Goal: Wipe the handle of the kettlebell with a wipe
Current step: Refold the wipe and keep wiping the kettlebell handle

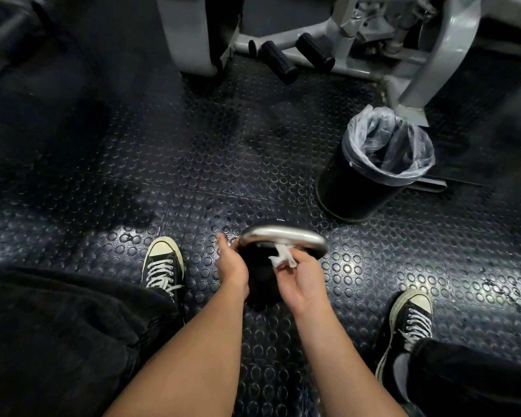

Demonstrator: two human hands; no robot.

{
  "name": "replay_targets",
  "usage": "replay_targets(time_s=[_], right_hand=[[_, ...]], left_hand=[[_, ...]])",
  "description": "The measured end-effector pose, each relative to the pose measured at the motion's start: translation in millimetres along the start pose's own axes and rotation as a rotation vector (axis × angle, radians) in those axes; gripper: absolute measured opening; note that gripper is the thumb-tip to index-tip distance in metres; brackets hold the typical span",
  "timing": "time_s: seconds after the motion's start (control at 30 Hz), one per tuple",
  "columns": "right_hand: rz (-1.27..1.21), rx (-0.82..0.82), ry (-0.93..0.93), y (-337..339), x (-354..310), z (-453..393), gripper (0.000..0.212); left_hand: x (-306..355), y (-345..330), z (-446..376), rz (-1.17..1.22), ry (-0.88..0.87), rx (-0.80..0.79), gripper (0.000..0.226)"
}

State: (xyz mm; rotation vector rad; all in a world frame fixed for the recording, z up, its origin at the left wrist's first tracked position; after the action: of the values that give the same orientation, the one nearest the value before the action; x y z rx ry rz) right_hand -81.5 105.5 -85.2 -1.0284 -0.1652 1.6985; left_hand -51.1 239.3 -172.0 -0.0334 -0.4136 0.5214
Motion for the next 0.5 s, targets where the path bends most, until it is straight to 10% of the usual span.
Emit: replay_targets(time_s=[0.5], right_hand=[[-0.078,-0.014,-0.01,-9,-2,1,0.026]], left_hand=[[0,3,-4,-0.001,-0.019,0.021,0.092]])
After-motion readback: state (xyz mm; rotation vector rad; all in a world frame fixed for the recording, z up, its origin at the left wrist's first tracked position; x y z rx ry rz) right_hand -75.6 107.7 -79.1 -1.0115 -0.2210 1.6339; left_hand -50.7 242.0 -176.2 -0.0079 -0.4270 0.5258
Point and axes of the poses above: each hand's wrist, its own z-axis away from the middle knuckle, its own y-axis out of the back of the hand, x = y × z, the point moved 7 cm from there along -z, towards the middle knuckle, and after that the axes turned 11 degrees about y, right-handed, at the moved point
